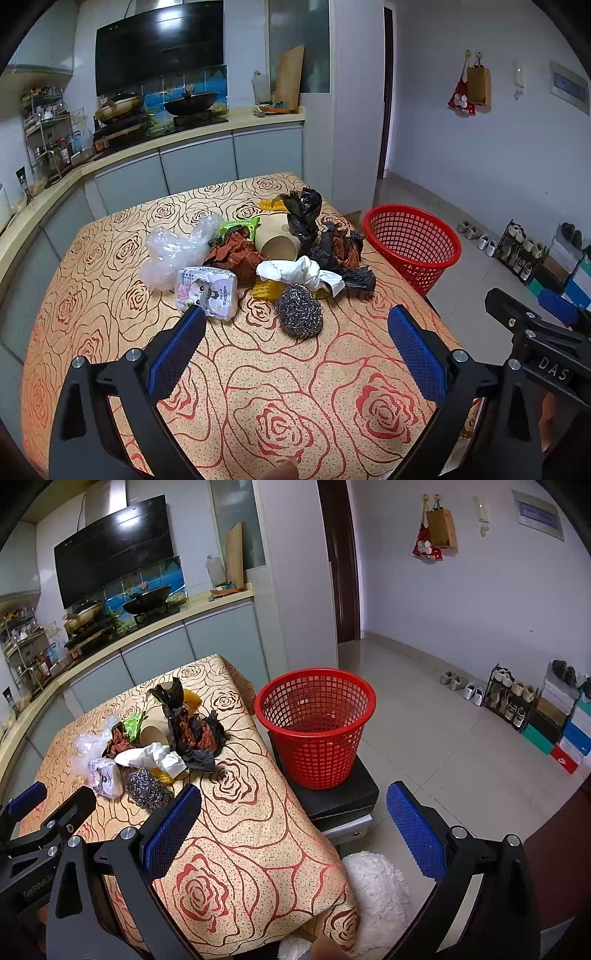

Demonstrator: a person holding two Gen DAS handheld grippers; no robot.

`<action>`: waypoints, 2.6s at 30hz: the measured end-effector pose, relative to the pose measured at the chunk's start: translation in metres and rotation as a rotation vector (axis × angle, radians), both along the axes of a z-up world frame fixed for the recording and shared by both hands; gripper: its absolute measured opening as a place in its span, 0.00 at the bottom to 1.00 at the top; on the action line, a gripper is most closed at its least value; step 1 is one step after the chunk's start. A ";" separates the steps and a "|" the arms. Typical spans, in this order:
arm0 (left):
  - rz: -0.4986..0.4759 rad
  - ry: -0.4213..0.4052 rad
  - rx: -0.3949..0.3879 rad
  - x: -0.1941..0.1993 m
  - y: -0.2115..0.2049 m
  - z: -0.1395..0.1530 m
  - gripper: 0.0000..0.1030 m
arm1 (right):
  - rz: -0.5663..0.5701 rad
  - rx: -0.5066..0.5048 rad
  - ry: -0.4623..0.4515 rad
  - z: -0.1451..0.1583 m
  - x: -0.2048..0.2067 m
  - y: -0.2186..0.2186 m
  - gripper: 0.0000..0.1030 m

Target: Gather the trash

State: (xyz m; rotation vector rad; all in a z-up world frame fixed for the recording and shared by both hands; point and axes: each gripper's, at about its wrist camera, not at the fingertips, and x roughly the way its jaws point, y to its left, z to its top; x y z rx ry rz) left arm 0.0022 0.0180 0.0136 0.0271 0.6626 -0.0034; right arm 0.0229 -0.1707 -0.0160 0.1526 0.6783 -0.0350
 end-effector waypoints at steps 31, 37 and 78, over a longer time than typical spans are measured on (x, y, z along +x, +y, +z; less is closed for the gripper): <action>0.192 0.054 -0.036 0.021 0.094 -0.032 0.93 | 0.149 -0.017 0.071 -0.016 0.032 0.032 0.95; 0.204 0.063 -0.052 0.031 0.111 -0.038 0.93 | 0.175 -0.019 0.089 -0.021 0.045 0.042 0.95; 0.097 0.170 -0.040 0.123 0.107 -0.089 0.72 | 0.252 -0.034 0.120 -0.035 0.098 0.070 0.95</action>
